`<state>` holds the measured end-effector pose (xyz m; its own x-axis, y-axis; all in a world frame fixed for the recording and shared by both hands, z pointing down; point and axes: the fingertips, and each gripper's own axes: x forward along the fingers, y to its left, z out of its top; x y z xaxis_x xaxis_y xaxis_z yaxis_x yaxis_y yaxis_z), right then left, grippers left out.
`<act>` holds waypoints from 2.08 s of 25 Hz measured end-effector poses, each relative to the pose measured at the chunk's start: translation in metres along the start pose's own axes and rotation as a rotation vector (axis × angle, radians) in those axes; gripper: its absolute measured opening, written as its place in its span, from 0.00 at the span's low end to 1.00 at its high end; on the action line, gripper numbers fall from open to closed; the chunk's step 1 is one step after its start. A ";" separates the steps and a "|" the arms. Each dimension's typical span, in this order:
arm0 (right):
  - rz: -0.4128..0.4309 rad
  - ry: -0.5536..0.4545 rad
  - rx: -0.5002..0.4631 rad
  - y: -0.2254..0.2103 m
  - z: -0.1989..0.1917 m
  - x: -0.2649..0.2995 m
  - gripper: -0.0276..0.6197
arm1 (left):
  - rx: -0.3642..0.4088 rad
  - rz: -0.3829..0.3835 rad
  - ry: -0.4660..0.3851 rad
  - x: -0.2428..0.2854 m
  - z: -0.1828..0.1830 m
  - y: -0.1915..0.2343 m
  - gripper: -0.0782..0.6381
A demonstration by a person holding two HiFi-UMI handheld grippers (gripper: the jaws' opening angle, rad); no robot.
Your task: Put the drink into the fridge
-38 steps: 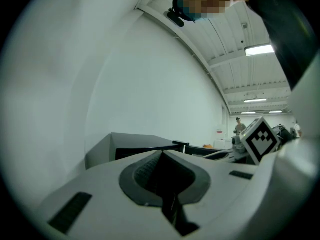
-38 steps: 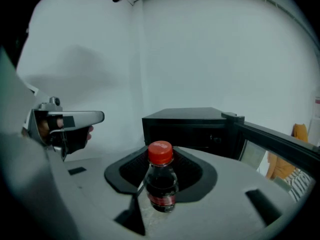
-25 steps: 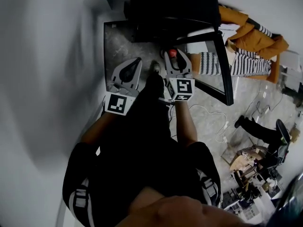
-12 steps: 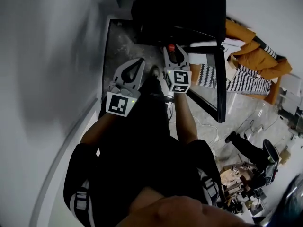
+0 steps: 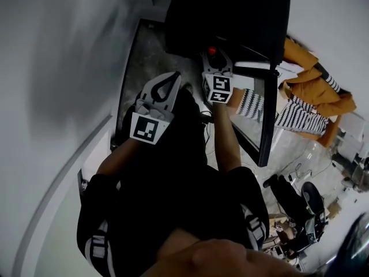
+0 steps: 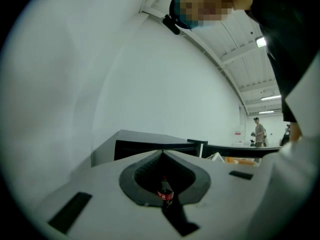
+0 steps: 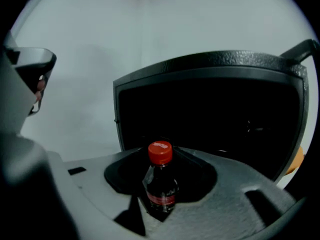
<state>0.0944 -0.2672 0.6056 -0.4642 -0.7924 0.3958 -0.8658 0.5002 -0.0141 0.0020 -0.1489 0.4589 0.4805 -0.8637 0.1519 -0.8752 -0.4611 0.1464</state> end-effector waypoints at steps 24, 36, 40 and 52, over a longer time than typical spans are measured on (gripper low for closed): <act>-0.006 0.016 -0.018 -0.050 -0.085 0.125 0.26 | -0.009 0.040 -0.050 0.036 -0.068 0.017 0.12; -0.031 -0.030 -0.013 -0.067 -0.091 0.166 0.26 | -0.015 0.073 -0.036 0.040 -0.087 0.037 0.12; -0.032 -0.024 0.005 -0.068 -0.088 0.172 0.26 | -0.017 0.078 -0.030 0.040 -0.092 0.038 0.12; -0.012 0.016 0.053 -0.069 -0.113 0.188 0.26 | -0.023 0.090 -0.023 0.047 -0.099 0.040 0.12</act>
<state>0.0884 -0.4113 0.7842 -0.4508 -0.7923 0.4112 -0.8803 0.4709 -0.0578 -0.0045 -0.1876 0.5690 0.3983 -0.9061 0.1427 -0.9131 -0.3769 0.1556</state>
